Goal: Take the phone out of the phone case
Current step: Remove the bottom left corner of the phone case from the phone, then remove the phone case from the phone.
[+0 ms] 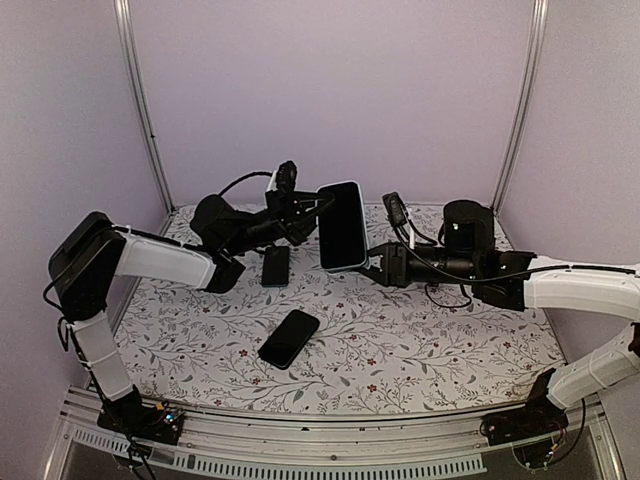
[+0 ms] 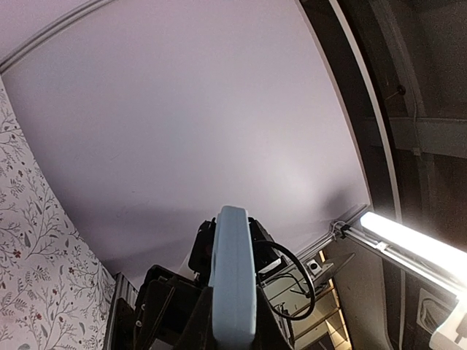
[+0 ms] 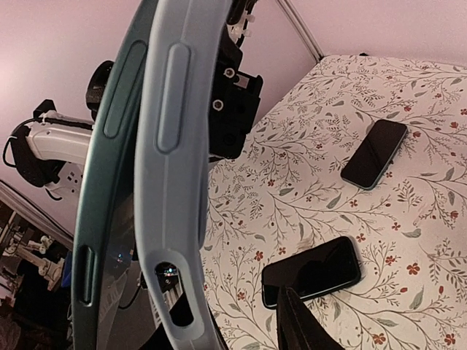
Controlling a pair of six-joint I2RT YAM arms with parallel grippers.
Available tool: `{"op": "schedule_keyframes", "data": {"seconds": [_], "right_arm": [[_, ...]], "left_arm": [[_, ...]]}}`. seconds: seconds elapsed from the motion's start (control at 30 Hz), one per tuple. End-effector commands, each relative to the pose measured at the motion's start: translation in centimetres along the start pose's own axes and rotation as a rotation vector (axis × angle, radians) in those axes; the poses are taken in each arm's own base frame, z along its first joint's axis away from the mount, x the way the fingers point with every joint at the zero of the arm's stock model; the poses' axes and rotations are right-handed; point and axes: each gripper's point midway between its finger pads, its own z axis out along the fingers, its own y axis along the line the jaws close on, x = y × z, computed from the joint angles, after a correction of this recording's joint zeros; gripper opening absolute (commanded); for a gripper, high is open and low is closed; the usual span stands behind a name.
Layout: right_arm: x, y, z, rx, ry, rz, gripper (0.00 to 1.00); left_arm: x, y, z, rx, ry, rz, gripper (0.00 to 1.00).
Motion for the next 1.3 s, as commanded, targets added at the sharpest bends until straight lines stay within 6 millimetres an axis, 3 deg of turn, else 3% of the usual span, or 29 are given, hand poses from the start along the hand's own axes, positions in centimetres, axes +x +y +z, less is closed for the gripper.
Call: {"op": "schedule_keyframes", "data": {"seconds": [0.0, 0.23, 0.47, 0.6, 0.83, 1.0, 1.27], "right_arm": [[-2.0, -0.5, -1.0, -0.022, -0.046, 0.056, 0.36], [-2.4, -0.1, -1.6, -0.056, -0.055, 0.079, 0.35], [-1.9, -0.3, -1.3, -0.123, -0.026, 0.147, 0.14], [-1.9, -0.4, -1.2, -0.143, -0.025, 0.176, 0.00], [-2.5, -1.0, -1.5, -0.160, -0.055, 0.209, 0.00], [-3.1, -1.2, -1.7, -0.177, -0.078, 0.219, 0.00], [-4.1, -2.0, -1.6, -0.175, -0.112, 0.212, 0.00]], "left_arm": [[1.9, -1.9, 0.6, 0.036, 0.145, 0.035, 0.00], [2.1, -0.6, 0.7, -0.027, 0.179, 0.041, 0.00], [1.6, -0.2, 1.0, -0.050, 0.177, 0.036, 0.01], [1.3, 0.2, 1.2, -0.070, 0.176, 0.030, 0.21], [0.5, 1.8, 0.0, -0.172, 0.128, 0.019, 0.52], [-0.3, 3.8, -1.5, -0.338, 0.096, 0.030, 0.70], [-0.6, 4.1, -4.2, -0.483, 0.084, 0.068, 0.78]]}}
